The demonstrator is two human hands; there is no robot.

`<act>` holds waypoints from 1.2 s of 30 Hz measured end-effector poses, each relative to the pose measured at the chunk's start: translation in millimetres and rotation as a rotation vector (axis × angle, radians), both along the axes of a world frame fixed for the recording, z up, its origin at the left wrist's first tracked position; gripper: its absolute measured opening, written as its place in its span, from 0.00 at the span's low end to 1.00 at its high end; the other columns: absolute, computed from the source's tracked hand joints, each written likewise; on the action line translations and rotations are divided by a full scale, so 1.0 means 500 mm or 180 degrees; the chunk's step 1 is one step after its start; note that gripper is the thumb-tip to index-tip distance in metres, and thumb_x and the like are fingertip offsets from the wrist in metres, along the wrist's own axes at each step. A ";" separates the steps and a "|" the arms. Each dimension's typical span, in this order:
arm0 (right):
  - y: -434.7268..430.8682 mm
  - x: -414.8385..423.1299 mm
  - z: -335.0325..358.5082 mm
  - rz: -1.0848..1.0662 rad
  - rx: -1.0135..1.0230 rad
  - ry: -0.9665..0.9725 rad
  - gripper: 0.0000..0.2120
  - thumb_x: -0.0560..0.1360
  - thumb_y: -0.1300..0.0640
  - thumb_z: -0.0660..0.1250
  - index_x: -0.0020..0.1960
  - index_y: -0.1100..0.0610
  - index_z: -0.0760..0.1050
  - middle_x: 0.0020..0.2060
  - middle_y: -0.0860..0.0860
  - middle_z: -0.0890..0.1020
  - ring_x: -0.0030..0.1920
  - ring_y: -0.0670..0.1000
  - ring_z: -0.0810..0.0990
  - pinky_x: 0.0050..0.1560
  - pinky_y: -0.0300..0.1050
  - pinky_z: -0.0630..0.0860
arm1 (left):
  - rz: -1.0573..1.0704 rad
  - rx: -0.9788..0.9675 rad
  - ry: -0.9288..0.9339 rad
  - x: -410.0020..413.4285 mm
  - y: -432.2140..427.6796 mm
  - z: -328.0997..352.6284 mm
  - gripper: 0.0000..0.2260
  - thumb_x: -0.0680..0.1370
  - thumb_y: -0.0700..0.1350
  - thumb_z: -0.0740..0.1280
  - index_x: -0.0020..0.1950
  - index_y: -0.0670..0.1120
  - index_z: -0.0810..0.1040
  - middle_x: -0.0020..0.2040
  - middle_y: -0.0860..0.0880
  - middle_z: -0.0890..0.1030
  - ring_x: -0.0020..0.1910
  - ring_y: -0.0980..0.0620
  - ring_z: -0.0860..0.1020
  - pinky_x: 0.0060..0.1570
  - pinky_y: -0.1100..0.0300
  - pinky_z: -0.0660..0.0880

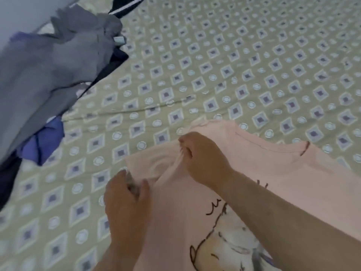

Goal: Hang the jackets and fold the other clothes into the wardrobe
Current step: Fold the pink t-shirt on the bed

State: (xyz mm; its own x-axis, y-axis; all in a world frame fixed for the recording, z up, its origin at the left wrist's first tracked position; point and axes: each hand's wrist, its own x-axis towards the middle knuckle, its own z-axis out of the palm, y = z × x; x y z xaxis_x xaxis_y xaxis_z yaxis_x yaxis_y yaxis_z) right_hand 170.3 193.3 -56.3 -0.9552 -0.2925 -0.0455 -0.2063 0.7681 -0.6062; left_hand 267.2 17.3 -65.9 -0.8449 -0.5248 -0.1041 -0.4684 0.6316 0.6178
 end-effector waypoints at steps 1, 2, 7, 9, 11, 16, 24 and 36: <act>-0.015 -0.032 -0.009 -0.0147 0.0137 0.0065 0.16 0.79 0.61 0.58 0.65 0.59 0.74 0.62 0.54 0.77 0.61 0.57 0.75 0.65 0.51 0.69 | 0.0329 0.0276 -0.0109 -0.032 -0.019 0.001 0.15 0.74 0.54 0.64 0.50 0.43 0.74 0.44 0.49 0.76 0.43 0.49 0.74 0.41 0.55 0.68; -0.020 -0.064 -0.019 -0.0292 0.0393 0.0128 0.16 0.78 0.61 0.59 0.64 0.60 0.73 0.62 0.55 0.76 0.62 0.57 0.74 0.65 0.52 0.68 | 0.0496 0.0548 -0.0290 -0.065 -0.039 -0.004 0.15 0.74 0.55 0.67 0.49 0.44 0.74 0.43 0.50 0.76 0.42 0.47 0.75 0.39 0.54 0.68; 0.036 -0.130 -0.040 -0.0582 0.1457 0.0052 0.11 0.80 0.53 0.55 0.50 0.58 0.73 0.46 0.55 0.76 0.50 0.60 0.76 0.52 0.52 0.68 | -0.0228 0.1097 -0.1144 -0.185 -0.062 -0.005 0.07 0.74 0.47 0.69 0.43 0.44 0.79 0.33 0.49 0.78 0.31 0.50 0.75 0.27 0.62 0.68; 0.055 -0.140 -0.030 -0.0582 0.1521 -0.0092 0.11 0.78 0.53 0.57 0.38 0.55 0.67 0.35 0.50 0.73 0.42 0.60 0.76 0.42 0.49 0.65 | -0.0205 0.1102 -0.0740 -0.229 -0.080 0.008 0.08 0.76 0.42 0.65 0.37 0.42 0.75 0.31 0.50 0.76 0.29 0.51 0.73 0.24 0.65 0.66; 0.066 -0.153 -0.019 -0.0552 0.1383 -0.0416 0.09 0.77 0.55 0.59 0.39 0.53 0.71 0.37 0.49 0.78 0.44 0.59 0.78 0.44 0.49 0.69 | -0.0184 0.0686 0.0005 -0.288 -0.115 0.026 0.12 0.76 0.40 0.61 0.32 0.44 0.69 0.30 0.50 0.71 0.27 0.53 0.68 0.23 0.66 0.63; 0.073 -0.170 -0.013 -0.1095 0.0849 -0.0423 0.09 0.78 0.60 0.60 0.54 0.56 0.77 0.53 0.54 0.81 0.54 0.59 0.78 0.58 0.53 0.74 | -0.0451 0.0748 0.0274 -0.401 -0.159 0.010 0.05 0.75 0.36 0.60 0.41 0.43 0.73 0.36 0.52 0.72 0.35 0.51 0.70 0.32 0.65 0.65; 0.000 -0.196 0.008 -0.0092 0.1352 -0.0668 0.10 0.68 0.46 0.60 0.33 0.51 0.66 0.35 0.48 0.73 0.41 0.55 0.74 0.38 0.46 0.66 | 0.0430 0.1109 -0.0192 -0.260 -0.180 -0.013 0.15 0.74 0.57 0.65 0.36 0.47 0.71 0.28 0.53 0.74 0.31 0.48 0.74 0.32 0.56 0.68; -0.060 -0.232 -0.069 0.0022 0.1587 0.0093 0.16 0.83 0.42 0.50 0.43 0.50 0.67 0.33 0.47 0.72 0.39 0.57 0.74 0.35 0.47 0.65 | 0.0256 0.1484 -0.0852 -0.141 -0.200 -0.017 0.09 0.71 0.46 0.75 0.37 0.47 0.75 0.27 0.58 0.78 0.26 0.62 0.76 0.23 0.69 0.66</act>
